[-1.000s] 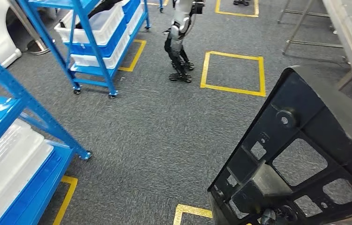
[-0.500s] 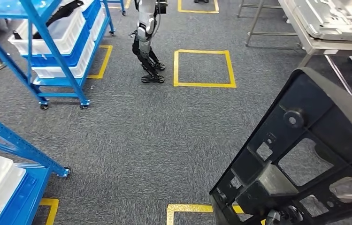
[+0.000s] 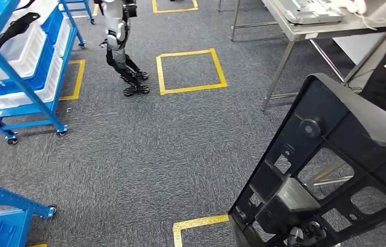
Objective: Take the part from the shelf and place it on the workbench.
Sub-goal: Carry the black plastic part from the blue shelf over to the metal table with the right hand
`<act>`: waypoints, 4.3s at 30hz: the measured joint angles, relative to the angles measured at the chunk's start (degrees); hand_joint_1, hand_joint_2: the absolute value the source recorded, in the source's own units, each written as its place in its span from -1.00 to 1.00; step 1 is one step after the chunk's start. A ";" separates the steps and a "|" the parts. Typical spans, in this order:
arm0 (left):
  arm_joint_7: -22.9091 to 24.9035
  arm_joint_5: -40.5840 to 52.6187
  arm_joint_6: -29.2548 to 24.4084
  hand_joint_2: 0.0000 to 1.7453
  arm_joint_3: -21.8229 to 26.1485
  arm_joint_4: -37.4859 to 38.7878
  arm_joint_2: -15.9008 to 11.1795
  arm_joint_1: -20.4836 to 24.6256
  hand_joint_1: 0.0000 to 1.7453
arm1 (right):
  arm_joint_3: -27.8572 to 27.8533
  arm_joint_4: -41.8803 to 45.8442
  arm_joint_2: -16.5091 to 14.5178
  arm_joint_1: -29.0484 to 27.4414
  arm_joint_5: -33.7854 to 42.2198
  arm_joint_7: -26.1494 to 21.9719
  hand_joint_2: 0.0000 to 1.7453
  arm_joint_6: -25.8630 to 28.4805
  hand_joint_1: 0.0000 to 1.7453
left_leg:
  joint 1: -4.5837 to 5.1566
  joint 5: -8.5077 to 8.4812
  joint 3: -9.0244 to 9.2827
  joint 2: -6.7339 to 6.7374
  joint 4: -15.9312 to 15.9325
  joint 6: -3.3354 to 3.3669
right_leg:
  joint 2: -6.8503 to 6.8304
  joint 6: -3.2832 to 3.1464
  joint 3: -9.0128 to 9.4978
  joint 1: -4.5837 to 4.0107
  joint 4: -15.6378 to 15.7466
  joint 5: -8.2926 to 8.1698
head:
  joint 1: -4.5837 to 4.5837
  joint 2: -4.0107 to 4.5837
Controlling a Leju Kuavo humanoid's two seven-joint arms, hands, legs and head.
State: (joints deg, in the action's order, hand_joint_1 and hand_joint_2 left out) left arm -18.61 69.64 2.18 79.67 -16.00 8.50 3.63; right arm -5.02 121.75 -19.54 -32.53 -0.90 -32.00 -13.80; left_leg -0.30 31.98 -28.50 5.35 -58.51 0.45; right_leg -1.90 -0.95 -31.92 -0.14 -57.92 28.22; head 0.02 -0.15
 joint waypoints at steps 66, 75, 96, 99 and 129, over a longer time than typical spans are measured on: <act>-3.50 -2.87 -0.26 -1.00 3.32 -1.57 0.87 -0.28 -1.00 | 0.78 -0.20 -0.52 -0.41 -1.85 1.25 1.00 0.25 1.00 | -0.42 6.28 -7.05 -4.75 -14.37 -0.46 | 3.26 -0.82 0.07 0.03 0.48 -0.70 | 0.11 0.00; -3.44 -2.89 0.32 -1.00 3.26 -1.91 0.84 -0.46 -1.00 | 1.09 -0.15 -0.52 -0.62 -2.18 1.57 1.00 0.39 1.00 | -0.65 -2.28 -2.60 -9.25 -0.89 0.79 | 9.56 1.40 -1.28 0.41 -1.57 -0.05 | 0.13 0.00; -2.69 -2.37 0.54 -1.00 3.03 -2.36 0.99 -0.47 -1.00 | 2.01 0.14 -0.59 -0.67 -4.89 3.03 1.00 2.53 1.00 | -0.58 5.45 -5.76 -4.51 -11.64 -0.60 | 0.68 -0.28 0.29 0.35 0.73 -0.85 | 0.09 0.00; -2.40 -2.06 0.24 -1.00 3.03 -2.36 0.95 -0.81 -1.00 | 2.54 0.13 -0.58 -0.72 -5.86 3.02 1.00 3.49 1.00 | -0.61 2.49 -7.09 -4.80 -11.78 -0.55 | 1.83 -0.31 0.72 0.31 0.32 -0.28 | 0.08 0.00; -0.46 -0.59 -0.42 -1.00 2.90 -2.38 0.62 -0.96 -1.00 | 8.47 0.01 2.02 -2.02 -10.75 6.80 1.00 16.25 1.00 | -0.65 3.15 -9.54 -4.95 -15.13 -0.69 | 2.13 -0.64 1.11 0.26 0.36 0.27 | 0.06 0.00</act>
State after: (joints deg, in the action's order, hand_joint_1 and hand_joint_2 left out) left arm -19.07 69.05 1.77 82.58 -18.38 9.12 2.67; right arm 3.45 121.76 -17.52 -34.54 -11.64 -25.20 2.45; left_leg -0.95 35.13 -38.03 0.39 -73.64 -0.25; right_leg 0.23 -1.59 -30.80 0.12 -57.57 28.48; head 0.08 -0.15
